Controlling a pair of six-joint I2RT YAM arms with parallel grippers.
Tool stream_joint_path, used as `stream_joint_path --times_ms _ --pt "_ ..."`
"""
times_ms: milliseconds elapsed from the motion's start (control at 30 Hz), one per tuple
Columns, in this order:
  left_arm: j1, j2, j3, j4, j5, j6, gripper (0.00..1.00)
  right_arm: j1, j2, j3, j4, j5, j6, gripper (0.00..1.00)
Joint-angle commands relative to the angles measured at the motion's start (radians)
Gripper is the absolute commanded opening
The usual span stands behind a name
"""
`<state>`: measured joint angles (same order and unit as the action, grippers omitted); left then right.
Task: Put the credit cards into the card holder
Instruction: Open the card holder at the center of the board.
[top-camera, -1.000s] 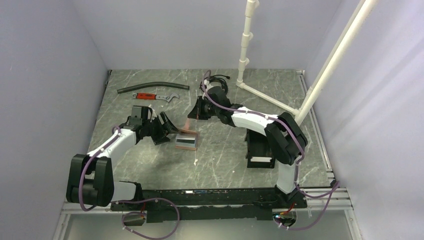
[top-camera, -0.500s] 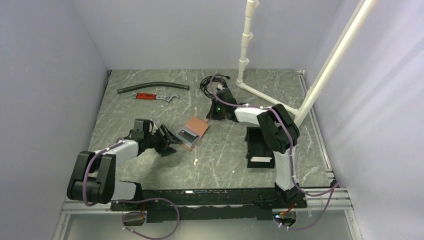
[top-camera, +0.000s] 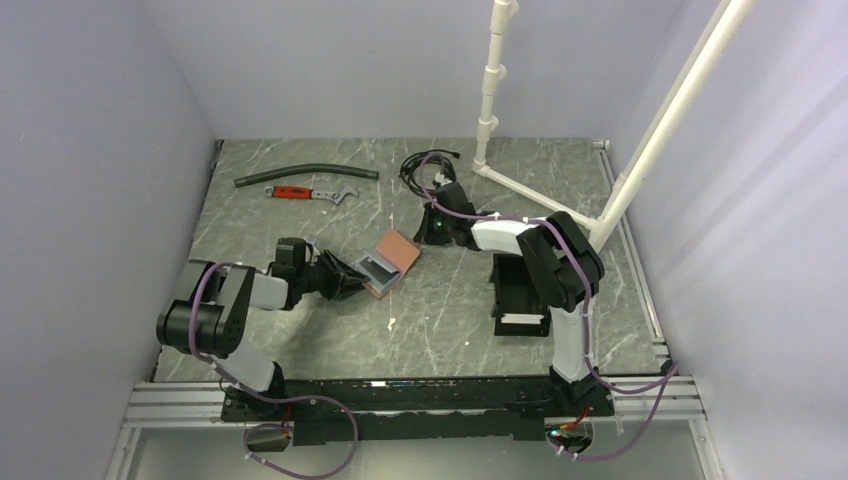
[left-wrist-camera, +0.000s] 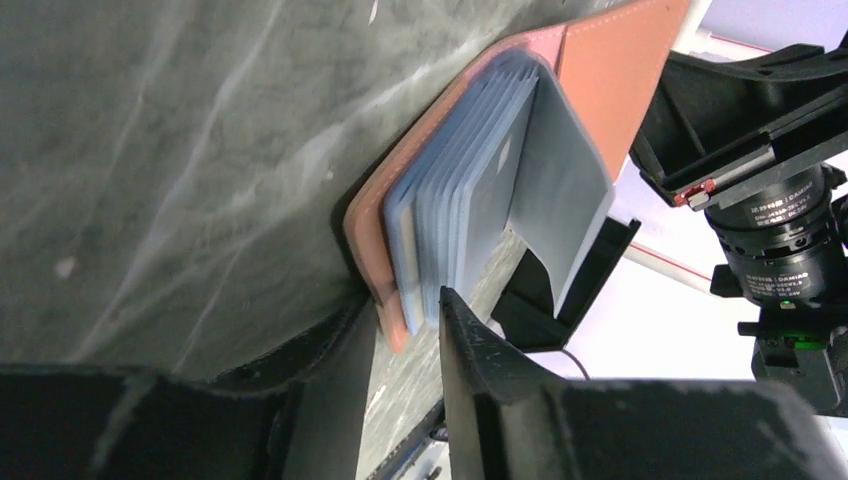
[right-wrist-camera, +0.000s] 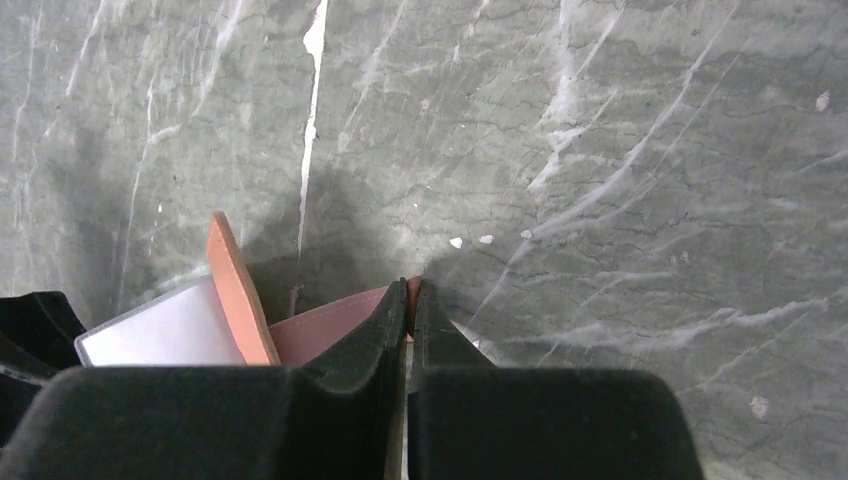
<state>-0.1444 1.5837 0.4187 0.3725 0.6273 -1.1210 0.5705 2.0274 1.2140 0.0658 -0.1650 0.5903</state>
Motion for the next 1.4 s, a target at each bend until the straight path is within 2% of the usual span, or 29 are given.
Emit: stream_joint_path --times_ms 0,100,200,333,400,500,600,700,767,933,1067,1267,1367 --pt "-0.016 0.052 -0.039 0.154 -0.090 -0.009 0.31 0.012 -0.039 -0.025 -0.008 -0.002 -0.026 0.00" --pt "-0.028 0.018 -0.058 0.223 -0.102 -0.001 0.22 0.022 -0.039 -0.023 -0.037 0.000 -0.054 0.00" --pt "-0.035 -0.035 -0.030 0.191 -0.103 0.040 0.16 0.028 -0.044 -0.030 -0.061 0.005 -0.083 0.03" --pt "-0.035 -0.080 0.039 0.100 -0.083 0.098 0.06 0.034 -0.059 -0.008 -0.164 0.046 -0.156 0.35" --pt "-0.035 -0.107 0.064 0.063 -0.080 0.112 0.03 0.043 -0.079 0.018 -0.236 0.105 -0.207 0.47" --pt "-0.035 -0.139 0.092 0.020 -0.080 0.125 0.02 0.055 -0.148 0.022 -0.301 0.217 -0.264 0.60" --pt "-0.035 -0.126 0.123 0.002 -0.062 0.138 0.02 0.064 -0.222 0.027 -0.349 0.300 -0.300 0.66" --pt "-0.036 -0.085 0.155 0.025 -0.027 0.132 0.02 0.084 -0.268 0.049 -0.383 0.319 -0.325 0.69" --pt "-0.038 -0.058 0.175 0.033 -0.009 0.129 0.02 0.096 -0.291 0.053 -0.372 0.256 -0.326 0.69" --pt "-0.041 -0.021 0.212 -0.011 -0.015 0.155 0.02 0.107 -0.284 0.035 -0.197 -0.081 -0.302 0.70" --pt "-0.043 -0.029 0.218 -0.048 -0.025 0.176 0.02 0.112 -0.232 0.054 -0.082 -0.247 -0.291 0.70" --pt "-0.043 -0.046 0.226 -0.078 -0.031 0.192 0.02 0.113 -0.112 0.133 -0.070 -0.325 -0.277 0.64" --pt "-0.043 -0.049 0.227 -0.082 -0.027 0.194 0.02 0.131 -0.073 0.168 -0.100 -0.280 -0.314 0.66"
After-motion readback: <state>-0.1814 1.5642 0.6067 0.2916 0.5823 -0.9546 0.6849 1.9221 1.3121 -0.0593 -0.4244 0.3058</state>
